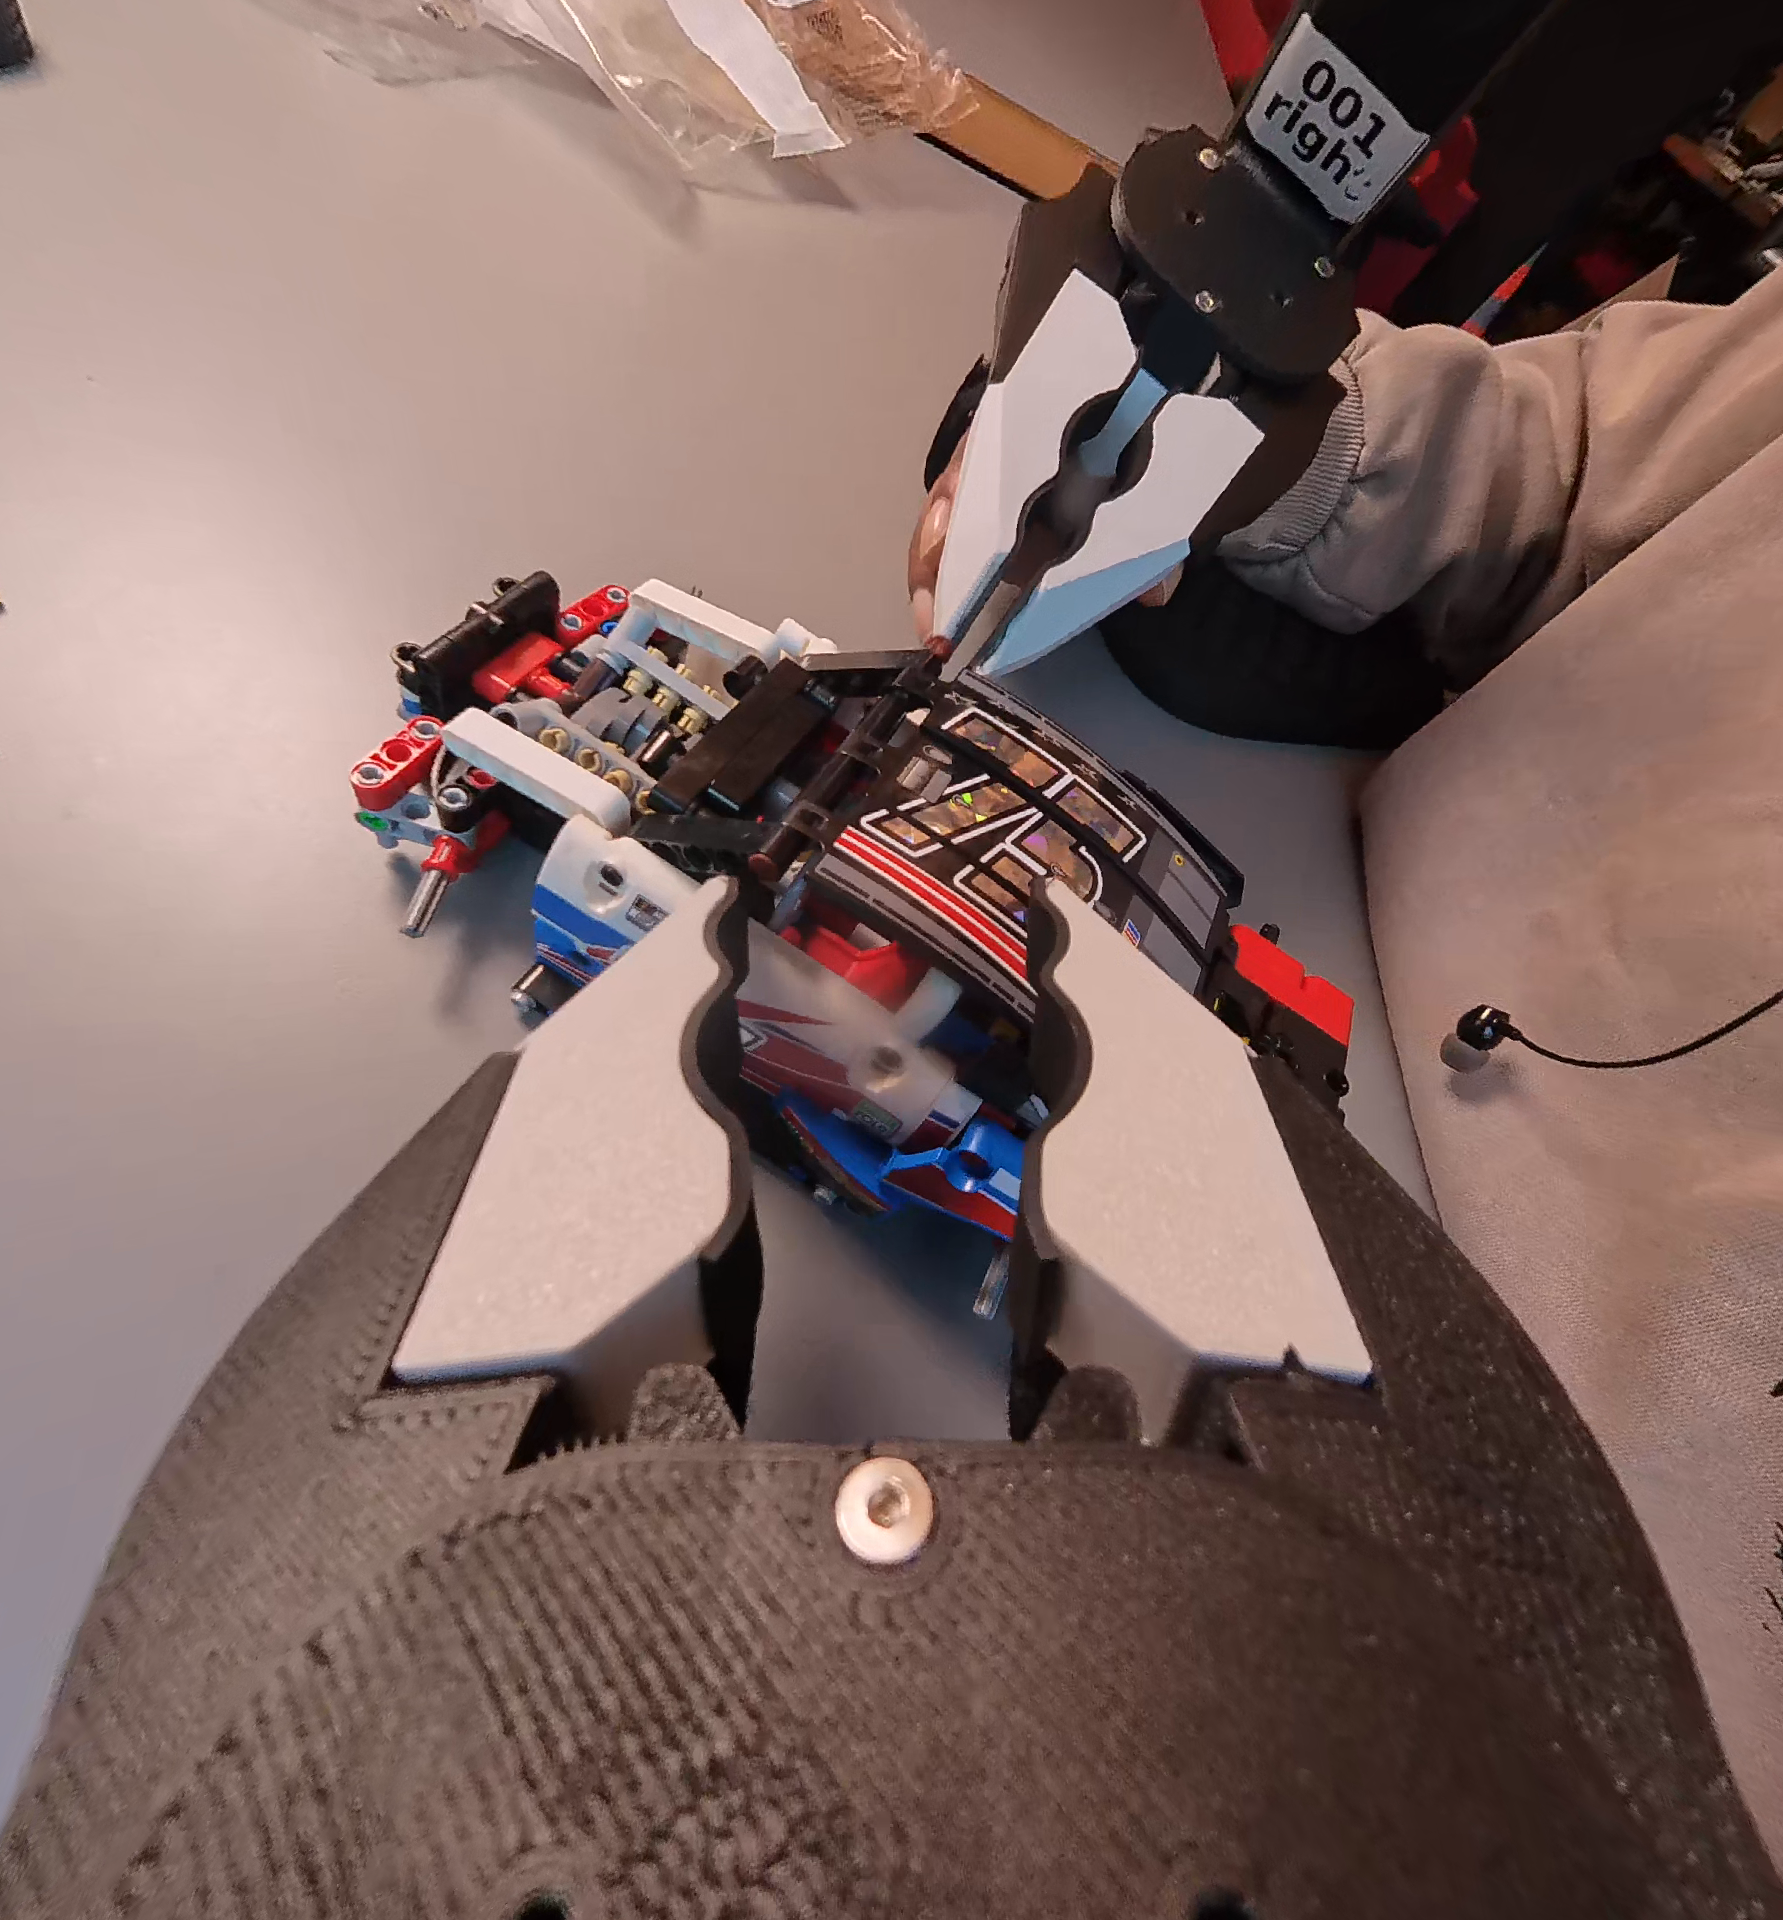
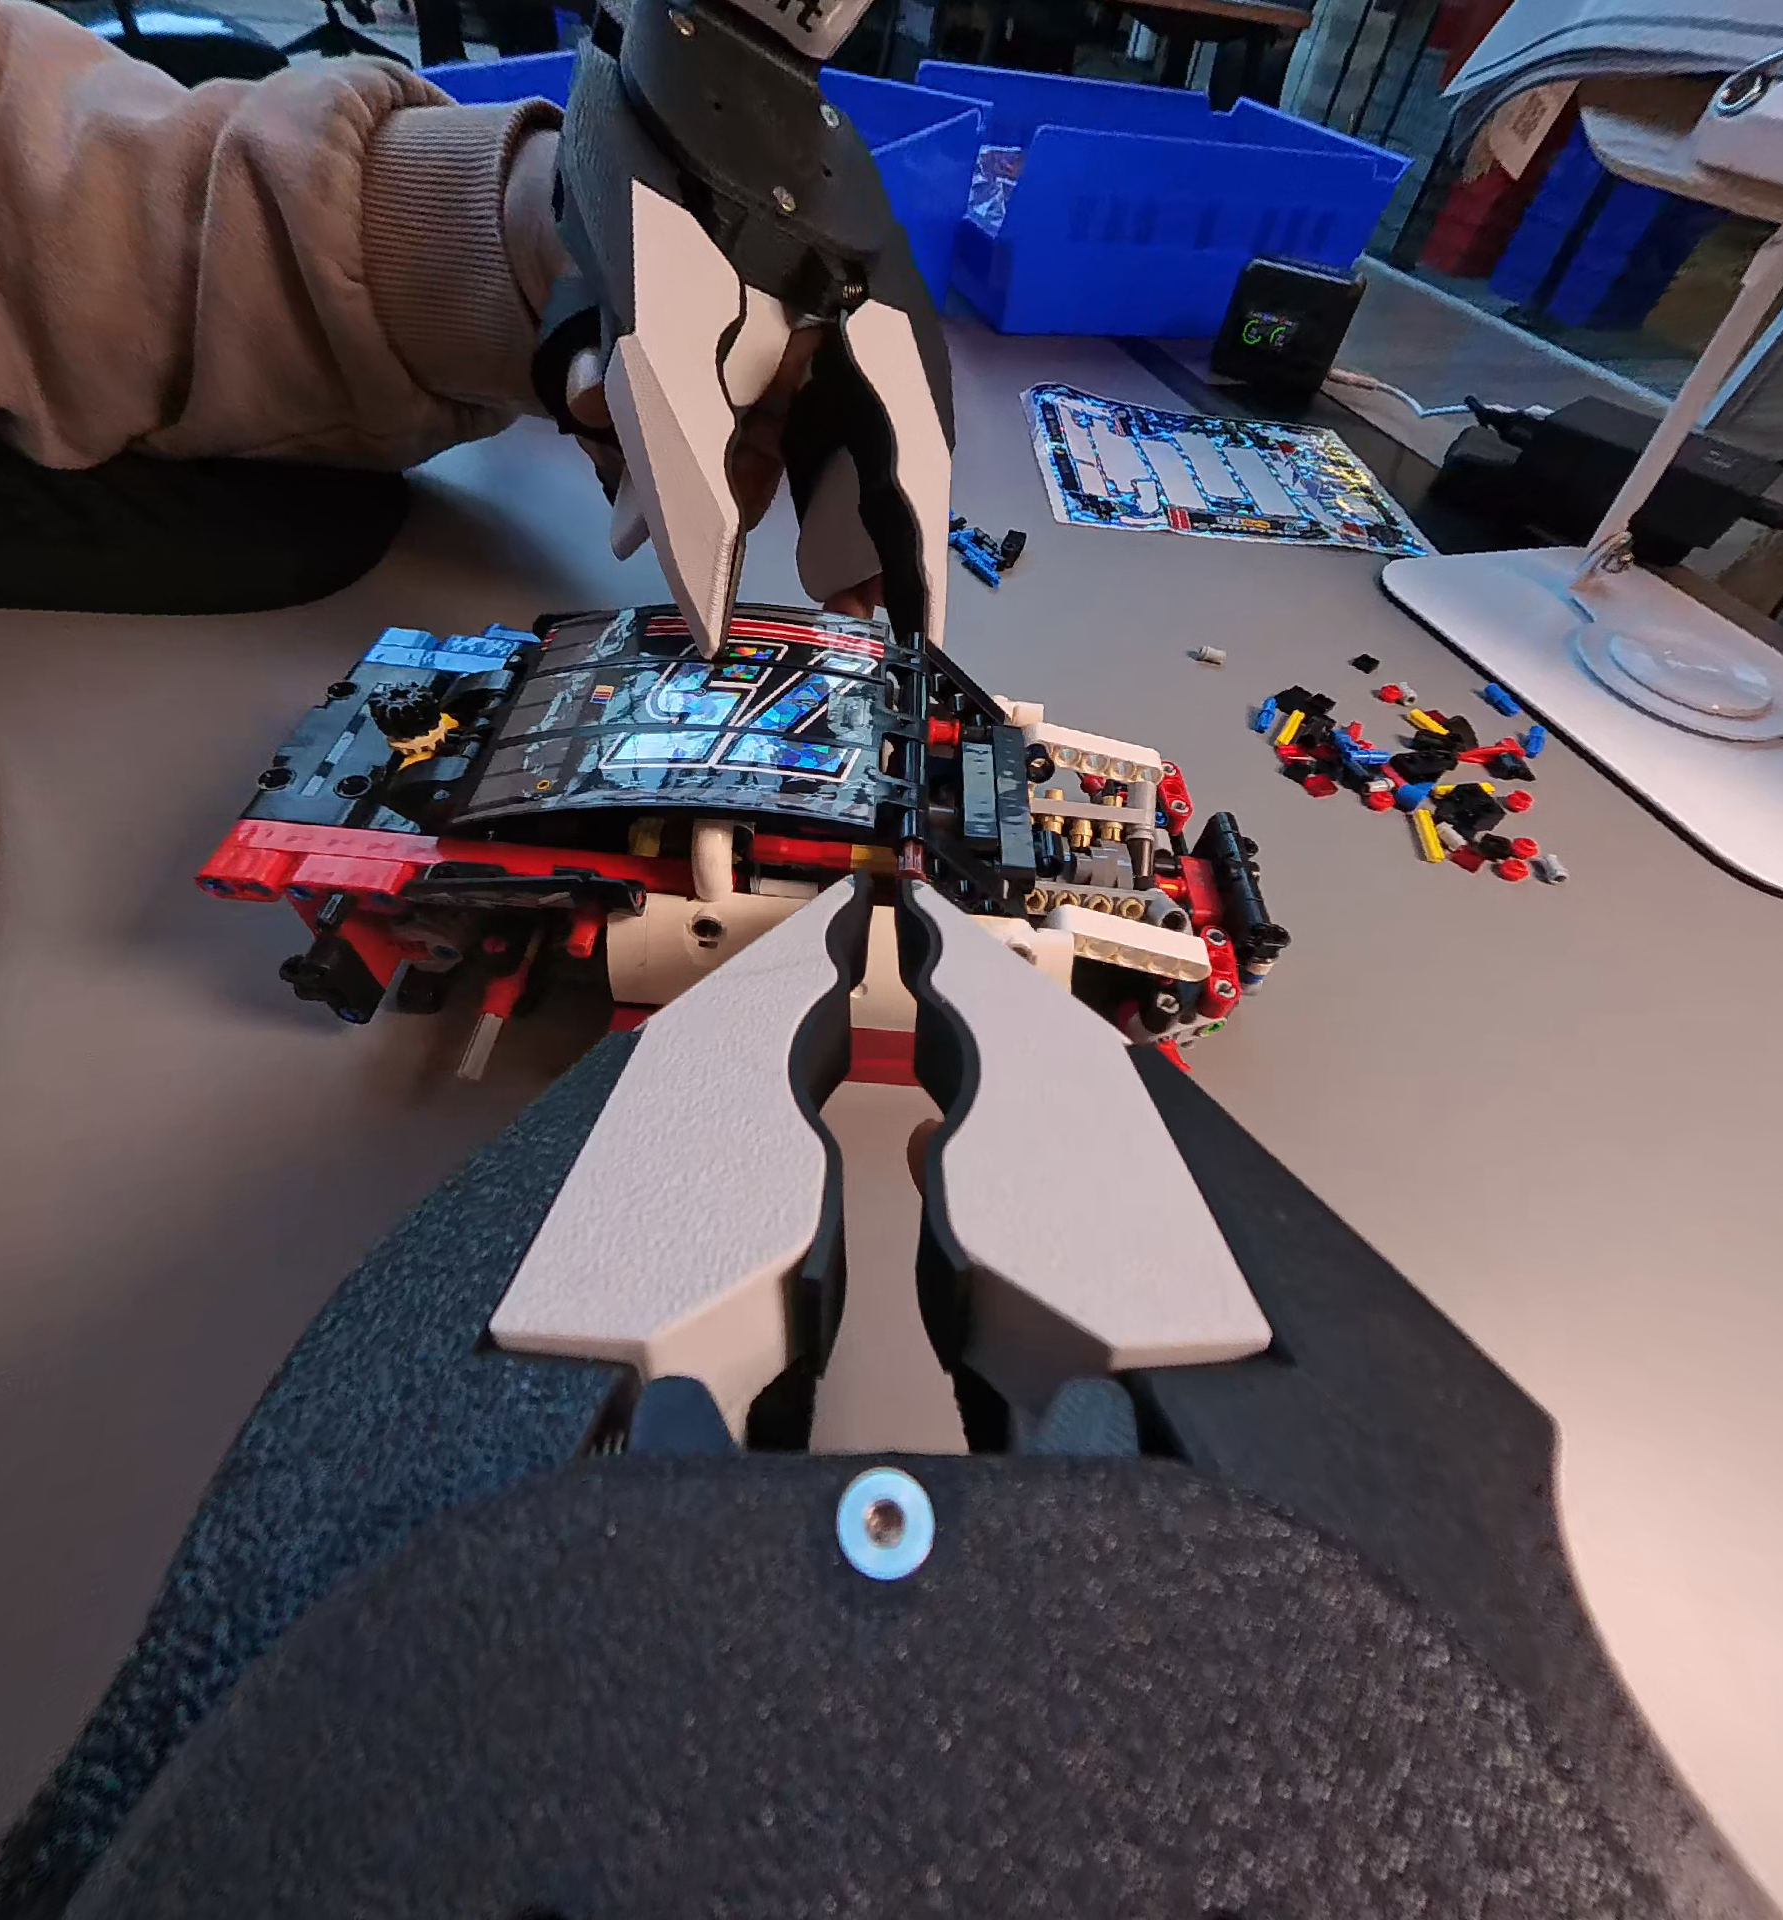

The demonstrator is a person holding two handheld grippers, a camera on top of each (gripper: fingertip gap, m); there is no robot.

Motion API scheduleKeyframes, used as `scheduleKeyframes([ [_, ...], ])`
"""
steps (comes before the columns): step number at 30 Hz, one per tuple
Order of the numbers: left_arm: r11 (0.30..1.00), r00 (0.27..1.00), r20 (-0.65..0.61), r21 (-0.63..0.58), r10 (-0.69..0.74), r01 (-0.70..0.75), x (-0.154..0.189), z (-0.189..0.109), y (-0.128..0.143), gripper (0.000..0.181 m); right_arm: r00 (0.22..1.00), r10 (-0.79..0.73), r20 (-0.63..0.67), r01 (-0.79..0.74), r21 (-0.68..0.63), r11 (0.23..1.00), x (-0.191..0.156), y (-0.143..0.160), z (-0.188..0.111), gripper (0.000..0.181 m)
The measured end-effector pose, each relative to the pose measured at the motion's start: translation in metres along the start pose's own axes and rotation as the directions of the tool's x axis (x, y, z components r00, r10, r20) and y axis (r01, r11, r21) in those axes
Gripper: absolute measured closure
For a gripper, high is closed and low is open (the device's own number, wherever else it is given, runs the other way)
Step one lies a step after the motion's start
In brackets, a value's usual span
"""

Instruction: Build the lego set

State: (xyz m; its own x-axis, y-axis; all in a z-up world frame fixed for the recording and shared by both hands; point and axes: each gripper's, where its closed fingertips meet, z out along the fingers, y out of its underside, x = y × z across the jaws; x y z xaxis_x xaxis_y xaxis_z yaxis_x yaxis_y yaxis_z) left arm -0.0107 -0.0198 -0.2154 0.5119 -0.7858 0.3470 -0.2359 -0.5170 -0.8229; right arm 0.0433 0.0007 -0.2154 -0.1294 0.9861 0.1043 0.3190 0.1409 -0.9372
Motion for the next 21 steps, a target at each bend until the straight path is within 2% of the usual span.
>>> scheduleKeyframes([
  [5,1.000,1.000,-0.013,-0.001,-0.008,0.008,0.0033,0.0015,0.0011,0.133,1.000,0.014,-0.011,-0.014,0.006,1.000,0.0018,-0.0005,0.0005,0.180],
  [21,1.000,1.000,-0.006,-0.019,-0.008,0.008,0.0011,0.0027,0.0029,0.128,0.999,-0.022,-0.034,0.022,-0.009,1.000,0.0050,-0.0024,0.0045,0.177],
])
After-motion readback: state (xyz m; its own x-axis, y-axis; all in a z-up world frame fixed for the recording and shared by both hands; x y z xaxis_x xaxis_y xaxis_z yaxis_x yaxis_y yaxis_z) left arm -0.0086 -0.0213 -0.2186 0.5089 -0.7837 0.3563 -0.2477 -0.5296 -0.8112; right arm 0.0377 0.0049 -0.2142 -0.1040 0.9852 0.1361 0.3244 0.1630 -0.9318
